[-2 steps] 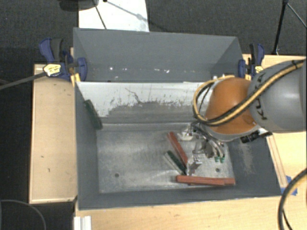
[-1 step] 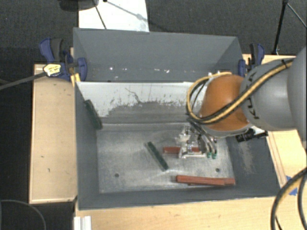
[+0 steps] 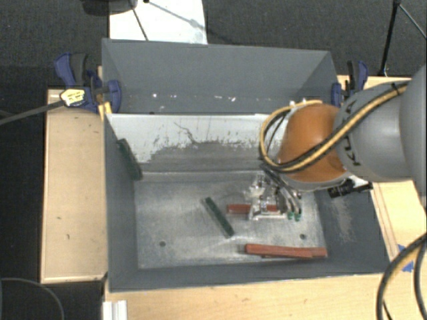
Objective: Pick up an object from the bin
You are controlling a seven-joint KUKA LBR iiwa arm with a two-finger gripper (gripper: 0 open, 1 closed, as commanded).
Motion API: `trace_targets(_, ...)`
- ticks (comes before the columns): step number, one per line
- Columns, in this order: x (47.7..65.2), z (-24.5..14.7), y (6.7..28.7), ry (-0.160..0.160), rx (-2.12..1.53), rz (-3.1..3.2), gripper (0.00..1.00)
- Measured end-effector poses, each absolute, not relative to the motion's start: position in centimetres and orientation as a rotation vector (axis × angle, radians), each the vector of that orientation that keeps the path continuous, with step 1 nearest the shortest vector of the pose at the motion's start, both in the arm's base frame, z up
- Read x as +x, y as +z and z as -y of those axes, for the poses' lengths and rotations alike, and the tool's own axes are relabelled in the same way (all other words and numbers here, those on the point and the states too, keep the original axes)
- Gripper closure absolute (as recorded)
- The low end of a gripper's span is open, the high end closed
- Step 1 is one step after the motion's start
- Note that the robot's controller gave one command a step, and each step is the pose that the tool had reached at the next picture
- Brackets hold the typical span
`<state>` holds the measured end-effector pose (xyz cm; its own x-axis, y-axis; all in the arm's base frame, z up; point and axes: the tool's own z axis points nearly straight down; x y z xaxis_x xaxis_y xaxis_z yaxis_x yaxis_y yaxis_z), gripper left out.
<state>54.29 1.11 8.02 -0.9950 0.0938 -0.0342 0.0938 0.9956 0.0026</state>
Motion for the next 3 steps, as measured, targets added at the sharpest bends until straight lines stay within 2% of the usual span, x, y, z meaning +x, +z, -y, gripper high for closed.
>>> trace_targets(1, 53.0, 1.42, 20.65, 0.001, 0.182, -3.134, 1.0)
trace_targets(2, 53.0, 1.42, 20.65, 0.001, 0.186, -3.134, 0.0)
trace_targets(3, 53.0, 1.43, 20.65, 0.001, 0.187, -3.134, 0.0)
